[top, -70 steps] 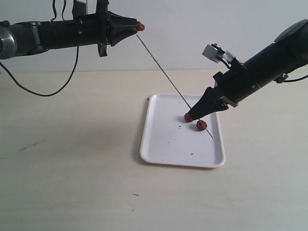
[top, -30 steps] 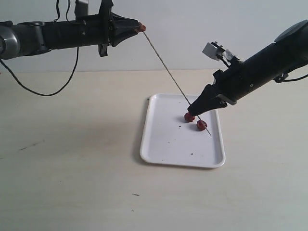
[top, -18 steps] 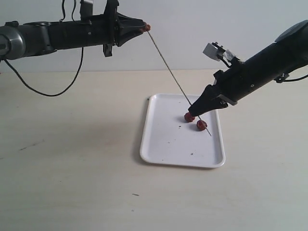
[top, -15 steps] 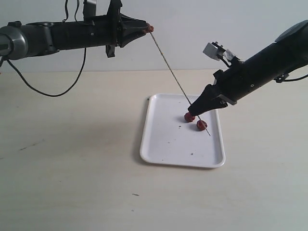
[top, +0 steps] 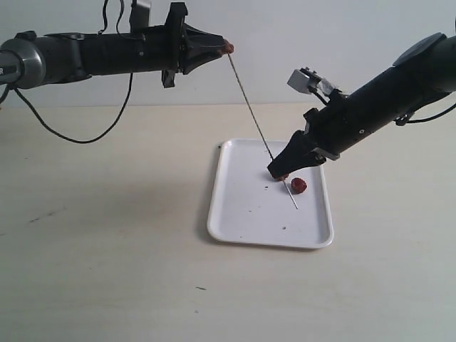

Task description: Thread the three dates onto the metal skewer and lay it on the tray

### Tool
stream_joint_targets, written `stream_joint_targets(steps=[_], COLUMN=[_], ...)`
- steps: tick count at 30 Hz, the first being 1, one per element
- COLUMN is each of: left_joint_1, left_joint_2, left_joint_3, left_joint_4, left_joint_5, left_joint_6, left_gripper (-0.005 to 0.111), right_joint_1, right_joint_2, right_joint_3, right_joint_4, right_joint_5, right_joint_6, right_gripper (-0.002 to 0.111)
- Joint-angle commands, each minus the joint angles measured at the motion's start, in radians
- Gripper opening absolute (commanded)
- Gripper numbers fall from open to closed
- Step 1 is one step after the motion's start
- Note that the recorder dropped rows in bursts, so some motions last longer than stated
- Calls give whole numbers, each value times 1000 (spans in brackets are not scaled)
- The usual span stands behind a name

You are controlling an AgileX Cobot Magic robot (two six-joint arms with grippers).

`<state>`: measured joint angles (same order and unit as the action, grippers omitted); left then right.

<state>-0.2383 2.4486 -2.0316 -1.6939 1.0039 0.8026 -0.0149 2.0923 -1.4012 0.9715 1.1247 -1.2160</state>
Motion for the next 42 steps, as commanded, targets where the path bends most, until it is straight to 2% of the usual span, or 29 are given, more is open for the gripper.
stream_joint_targets(steps=[1,14,25,27,28,30,31,36,42], left_joint_1=[-15,-34,-34,-34,-34,-34,-34,-34,-32], left_joint_2=[4,4,4,4,4,4,4,4,4], left_joint_3=[2,2,2,2,2,2,2,2,2], left_joint_4=[29,134,147,147,147,147,147,147,148], left_joint_5=[31,143,144,144,144,142,142,144,202], left_joint_6=[5,7,49,56,56,56,56,56,79], left_gripper=[20,20,21,27,38,53,56,56,56], right_joint_1=[9,9,9,9,9,9,9,-5,-68], right_joint_2=[-9,-11,-11,-11,-11,-11,-11,-11,-11], right_joint_3=[-2,-2,-2,-2,-2,-2,-2,-2,-2], right_joint_4=[22,46,69,69,71,71,71,93,94], right_joint_5=[2,-25,-21,-21,-21,-25,-25,-46,-132], right_joint_6=[-46,-65,-65,-65,-65,-65,-63,-36,61], right_gripper=[0,0,0,0,0,0,0,0,0])
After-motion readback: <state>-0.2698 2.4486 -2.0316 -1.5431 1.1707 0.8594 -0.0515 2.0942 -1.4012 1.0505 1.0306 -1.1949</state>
